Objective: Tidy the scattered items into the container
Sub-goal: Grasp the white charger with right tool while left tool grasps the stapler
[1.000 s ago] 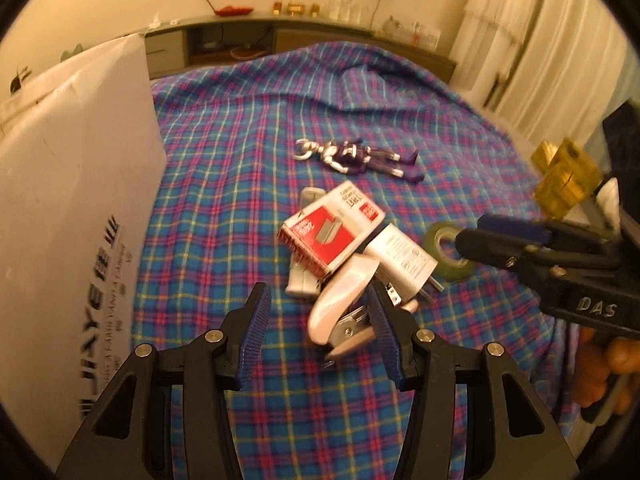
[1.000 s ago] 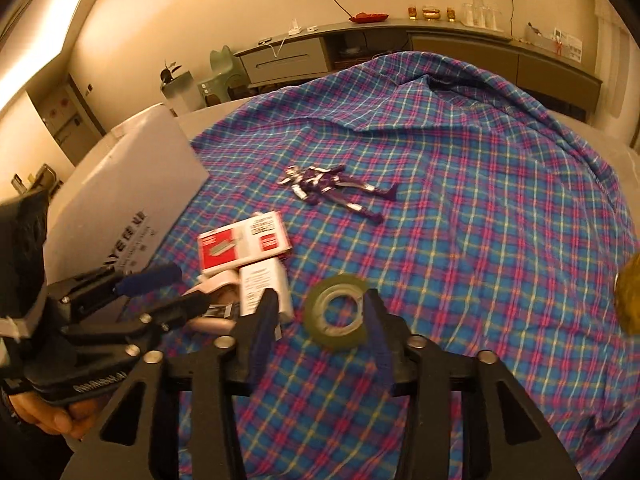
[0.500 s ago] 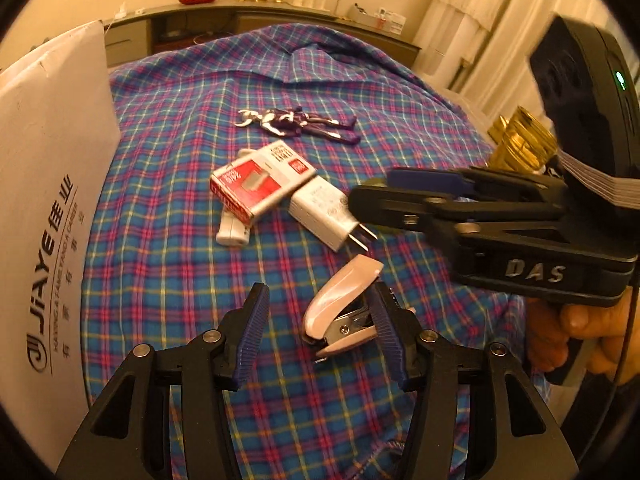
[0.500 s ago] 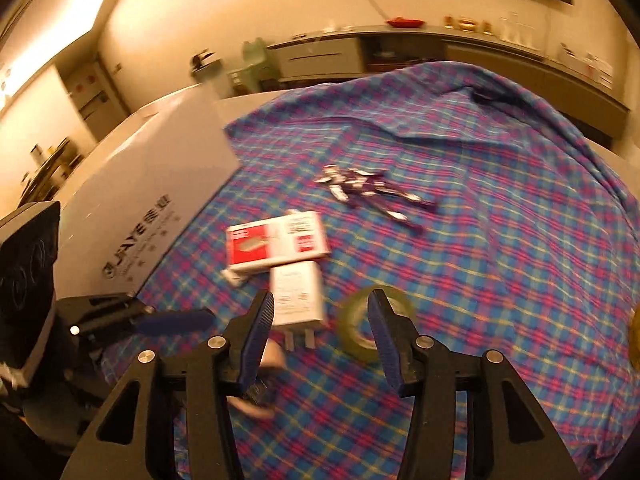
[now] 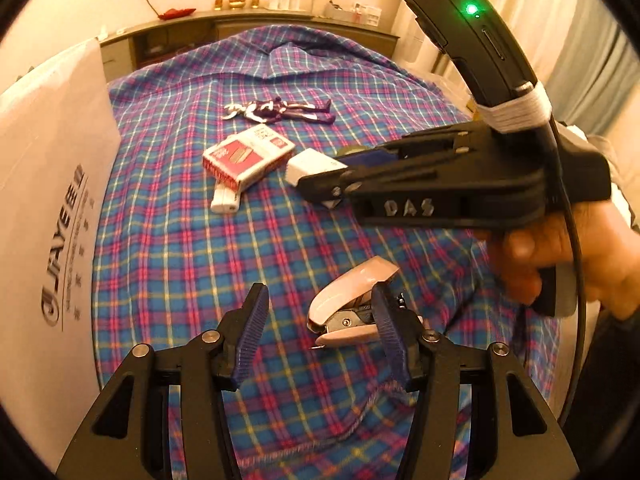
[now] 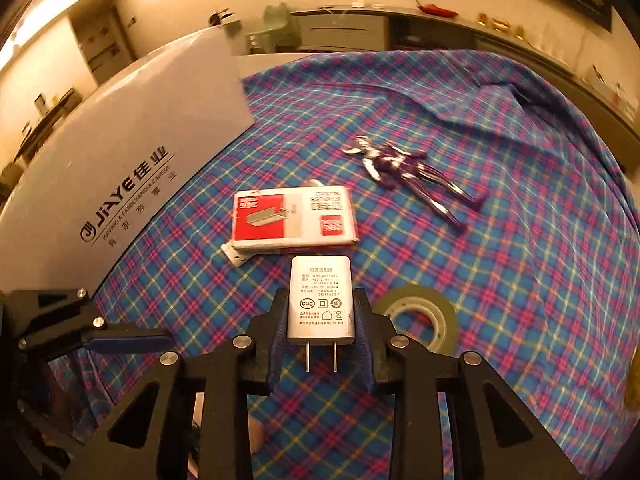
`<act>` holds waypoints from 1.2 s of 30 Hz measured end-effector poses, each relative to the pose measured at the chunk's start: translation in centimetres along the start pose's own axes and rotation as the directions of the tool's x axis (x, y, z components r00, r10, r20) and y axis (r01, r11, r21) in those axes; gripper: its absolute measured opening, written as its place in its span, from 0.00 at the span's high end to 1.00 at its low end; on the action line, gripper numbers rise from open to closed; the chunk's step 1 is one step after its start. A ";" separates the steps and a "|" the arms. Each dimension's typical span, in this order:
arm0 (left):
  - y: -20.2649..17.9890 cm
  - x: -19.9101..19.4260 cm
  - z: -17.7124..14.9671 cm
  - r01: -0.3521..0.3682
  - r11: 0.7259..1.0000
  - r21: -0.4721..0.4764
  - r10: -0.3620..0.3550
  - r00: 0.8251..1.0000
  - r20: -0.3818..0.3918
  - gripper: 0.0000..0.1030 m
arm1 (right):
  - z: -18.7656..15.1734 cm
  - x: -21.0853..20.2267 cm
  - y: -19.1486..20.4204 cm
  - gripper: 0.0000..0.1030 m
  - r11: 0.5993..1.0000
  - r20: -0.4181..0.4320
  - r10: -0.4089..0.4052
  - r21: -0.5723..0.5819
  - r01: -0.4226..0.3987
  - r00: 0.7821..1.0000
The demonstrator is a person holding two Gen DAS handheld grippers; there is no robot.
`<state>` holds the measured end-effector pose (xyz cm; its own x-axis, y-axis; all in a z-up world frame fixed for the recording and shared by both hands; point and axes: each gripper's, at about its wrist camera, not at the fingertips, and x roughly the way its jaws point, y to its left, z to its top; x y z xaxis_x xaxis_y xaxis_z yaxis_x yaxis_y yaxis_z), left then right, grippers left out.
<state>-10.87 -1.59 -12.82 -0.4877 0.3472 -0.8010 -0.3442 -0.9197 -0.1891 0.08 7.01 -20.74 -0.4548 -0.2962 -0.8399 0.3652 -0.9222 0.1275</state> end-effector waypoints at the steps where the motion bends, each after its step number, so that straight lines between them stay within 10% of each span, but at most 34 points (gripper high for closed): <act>1: 0.2 -0.2 -0.2 0.007 1.000 -0.003 -0.007 1.000 -0.004 0.45 | -0.2 -0.1 0.0 0.69 1.000 -0.004 0.001 0.003 -0.001 1.000; 6: 1.5 -1.1 -1.4 0.012 0.999 -0.036 -0.012 1.000 -0.003 0.43 | -1.4 -1.3 0.5 0.59 0.999 0.009 -0.029 -0.034 0.029 1.000; 13: 3.5 -2.0 -2.1 -0.001 0.992 -0.125 0.000 1.000 -0.003 0.45 | -5.4 -3.4 1.9 0.50 0.942 -0.020 0.329 0.081 -0.326 0.944; 21: 4.9 -1.8 -2.4 0.069 0.976 -0.209 -0.075 0.997 -0.022 0.48 | -5.9 -2.0 4.3 0.59 0.921 -0.033 0.388 0.043 -0.387 0.921; 26: 5.2 -2.1 -2.5 0.140 0.965 -0.222 -0.144 0.990 -0.003 0.50 | -7.1 -4.8 7.3 0.66 0.942 0.067 0.259 -0.235 -0.237 0.963; 30: 3.3 -2.1 -2.9 0.188 0.972 -0.144 -0.193 0.981 -0.022 0.47 | -10.9 -6.2 10.7 0.75 0.820 0.177 0.057 -0.570 0.055 0.983; 33: 0.9 -1.9 -3.5 0.196 0.979 -0.053 -0.199 0.979 -0.043 0.47 | -13.2 -6.2 10.9 0.84 0.767 0.214 0.010 -0.629 0.130 0.977; 36: -0.2 -1.8 -3.6 0.167 0.986 -0.006 -0.167 0.985 -0.046 0.45 | -13.5 -6.7 10.1 0.83 0.795 0.195 0.023 -0.598 0.100 0.981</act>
<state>-7.03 -2.69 -13.38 -0.3856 0.4872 -0.7835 -0.4160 -0.8498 -0.3237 17.77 3.01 -20.98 -0.5957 -0.3600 -0.7180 0.7305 -0.6144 -0.2980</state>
